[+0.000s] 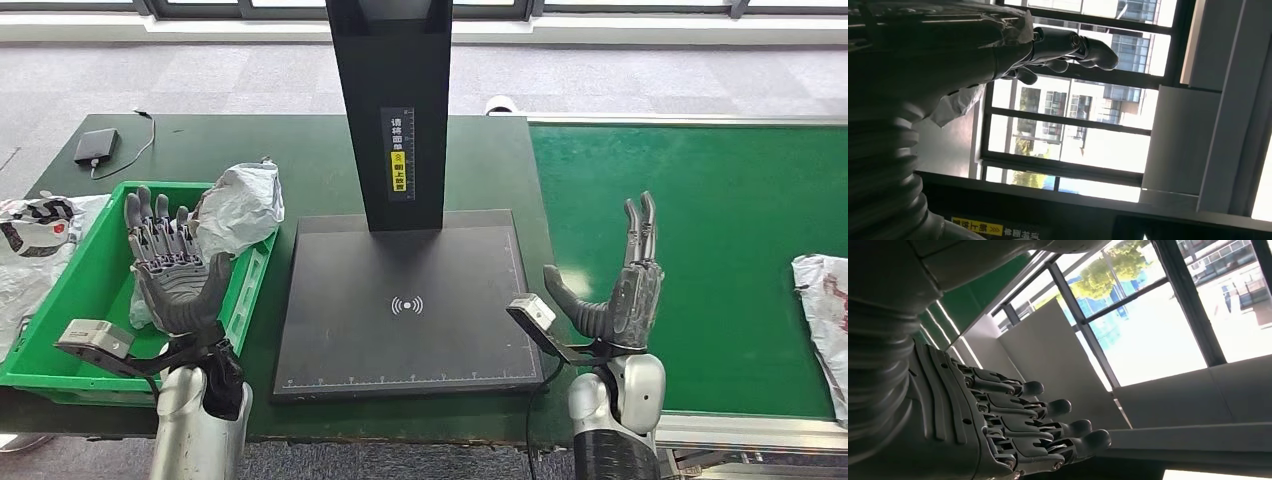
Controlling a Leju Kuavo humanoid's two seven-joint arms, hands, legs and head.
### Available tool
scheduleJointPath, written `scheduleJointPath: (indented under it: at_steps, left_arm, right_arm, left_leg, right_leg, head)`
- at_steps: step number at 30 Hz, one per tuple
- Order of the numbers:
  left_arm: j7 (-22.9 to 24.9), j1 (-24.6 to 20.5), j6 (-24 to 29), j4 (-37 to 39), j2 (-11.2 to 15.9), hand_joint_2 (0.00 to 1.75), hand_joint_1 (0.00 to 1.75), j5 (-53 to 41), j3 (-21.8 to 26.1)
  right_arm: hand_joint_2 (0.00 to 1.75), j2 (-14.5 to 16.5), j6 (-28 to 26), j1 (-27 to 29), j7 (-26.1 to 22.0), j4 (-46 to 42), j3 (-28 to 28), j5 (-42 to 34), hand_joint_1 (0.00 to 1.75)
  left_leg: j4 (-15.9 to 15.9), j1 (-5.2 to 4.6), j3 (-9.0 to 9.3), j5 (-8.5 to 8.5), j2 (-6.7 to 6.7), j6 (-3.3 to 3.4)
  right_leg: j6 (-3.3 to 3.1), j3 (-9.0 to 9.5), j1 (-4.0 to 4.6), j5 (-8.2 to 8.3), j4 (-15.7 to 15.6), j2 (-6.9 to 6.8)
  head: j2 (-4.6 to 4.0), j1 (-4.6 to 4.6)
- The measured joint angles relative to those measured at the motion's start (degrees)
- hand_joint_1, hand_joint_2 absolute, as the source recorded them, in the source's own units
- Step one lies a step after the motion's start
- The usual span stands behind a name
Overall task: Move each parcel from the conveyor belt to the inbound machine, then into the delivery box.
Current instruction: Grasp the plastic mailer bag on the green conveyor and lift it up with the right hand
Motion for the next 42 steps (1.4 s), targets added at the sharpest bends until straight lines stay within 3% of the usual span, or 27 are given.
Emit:
scheduleJointPath:
  at_steps: [17,18,20,22,23,35,42]
  left_arm:
    - [0.0,0.4,-0.2,-1.6,0.1,1.75,0.00,0.2,-1.5]
    - [0.0,0.6,-0.2,-1.9,0.1,1.75,0.00,0.2,-1.8]
    - [0.0,1.9,0.5,-3.3,0.2,1.75,0.00,-0.7,-4.2]
    - [0.0,3.0,1.3,-4.5,0.4,1.75,0.00,-2.0,-6.3]
    - [0.0,3.0,1.4,-4.6,0.4,1.75,0.00,-2.5,-6.4]
    - [0.0,2.9,1.2,-4.1,0.4,1.75,0.00,-2.6,-6.4]
    - [0.0,2.8,1.0,-2.8,0.5,1.75,0.00,-2.6,-6.4]
  right_arm:
    - [1.75,0.1,0.2,-0.5,-0.2,1.4,-2.4,-0.2,0.00]
    - [1.75,0.1,2.1,-0.5,-1.1,1.7,-2.6,-3.4,0.00]
    - [1.75,0.0,15.9,-0.5,-3.9,1.7,3.4,-33.9,0.00]
    - [1.75,-0.1,30.7,-0.9,-5.7,1.2,14.7,-63.4,0.00]
    - [1.75,-0.1,33.5,-1.2,-5.8,1.1,18.5,-66.7,0.00]
    - [1.75,0.2,36.9,-2.8,-5.8,3.5,24.4,-66.7,0.00]
    - [1.75,0.4,32.4,-3.5,-5.8,6.4,27.3,-64.7,0.00]
  left_leg:
    - [0.0,0.04,0.01,0.00,0.00,0.00]
    - [0.0,0.05,0.01,0.00,0.02,-0.01]
    - [0.0,0.06,0.02,0.00,0.06,-0.01]
    - [0.0,0.09,0.02,0.02,0.04,-0.02]
    - [0.0,0.10,0.03,0.02,0.03,-0.03]
    - [0.0,0.11,0.03,0.03,0.04,-0.04]
    - [0.0,0.12,0.03,0.03,0.04,-0.04]
  right_leg:
    - [-0.01,0.00,0.04,-0.01,0.0,0.00]
    - [-0.01,0.00,0.05,-0.01,0.0,0.01]
    - [-0.02,-0.03,0.06,-0.02,0.0,0.04]
    - [-0.05,-0.03,0.09,-0.03,0.0,0.02]
    - [-0.05,-0.01,0.10,-0.04,0.0,0.01]
    - [-0.06,0.00,0.11,-0.04,0.0,0.01]
    - [-0.07,-0.01,0.12,-0.04,0.0,0.01]
  head:
    - [-0.02,0.01]
    - [-0.01,0.01]
    - [-0.01,0.01]
    - [-0.01,0.01]
    - [-0.01,0.01]
    - [-0.01,0.01]
    - [0.00,0.01]
